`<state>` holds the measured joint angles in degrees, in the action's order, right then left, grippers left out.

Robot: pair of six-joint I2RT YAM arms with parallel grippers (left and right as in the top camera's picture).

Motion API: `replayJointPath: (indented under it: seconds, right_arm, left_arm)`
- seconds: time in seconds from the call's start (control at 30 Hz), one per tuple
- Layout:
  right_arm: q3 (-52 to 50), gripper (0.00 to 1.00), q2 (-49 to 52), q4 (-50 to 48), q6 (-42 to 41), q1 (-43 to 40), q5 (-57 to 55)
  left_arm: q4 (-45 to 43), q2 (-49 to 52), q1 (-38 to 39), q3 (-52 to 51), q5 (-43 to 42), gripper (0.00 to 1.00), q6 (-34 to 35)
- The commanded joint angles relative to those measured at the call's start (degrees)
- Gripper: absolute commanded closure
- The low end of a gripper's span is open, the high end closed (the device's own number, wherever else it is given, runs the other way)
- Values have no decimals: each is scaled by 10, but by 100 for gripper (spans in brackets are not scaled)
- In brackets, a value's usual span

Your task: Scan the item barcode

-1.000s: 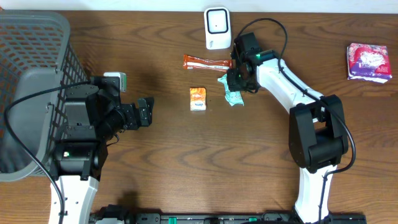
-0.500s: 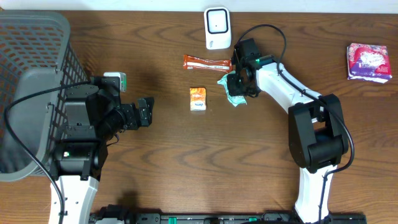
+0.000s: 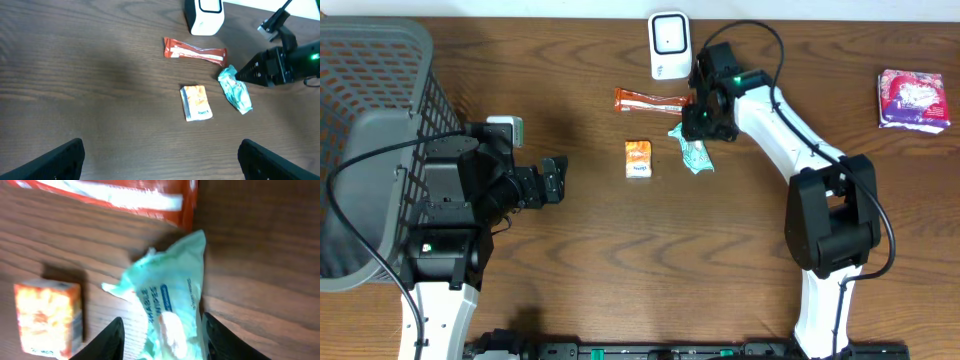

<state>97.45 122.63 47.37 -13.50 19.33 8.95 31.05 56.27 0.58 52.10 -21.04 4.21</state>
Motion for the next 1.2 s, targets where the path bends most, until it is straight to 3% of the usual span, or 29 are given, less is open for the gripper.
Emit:
replayJointPath:
  seconds: [0.0,0.2,0.6,0.73,0.8,0.9,0.97,1.17]
  right_arm:
    - [12,52,2,4,8,-5,4]
    - [12,48,2,5,9,-6,4]
    - [12,29,2,7,9,-5,4]
    - [12,27,2,14,7,-5,6]
    - [12,29,2,15,7,-5,6]
    - [12,44,2,16,7,-5,7]
    - [14,48,-2,18,7,-5,13]
    - [48,44,-6,43,7,-21,13]
  left_arm:
    - [-1,2,-2,-3,-3,3,-8]
    - [-1,2,-2,-3,-3,3,-8]
    - [-1,2,-2,-3,-3,3,-8]
    - [-1,2,-2,-3,-3,3,-8]
    - [-1,2,-2,-3,-3,3,-8]
    - [-1,2,-2,-3,-3,3,-8]
    - [-1,2,-2,-3,-3,3,-8]
    - [-1,2,-2,-3,-3,3,-8]
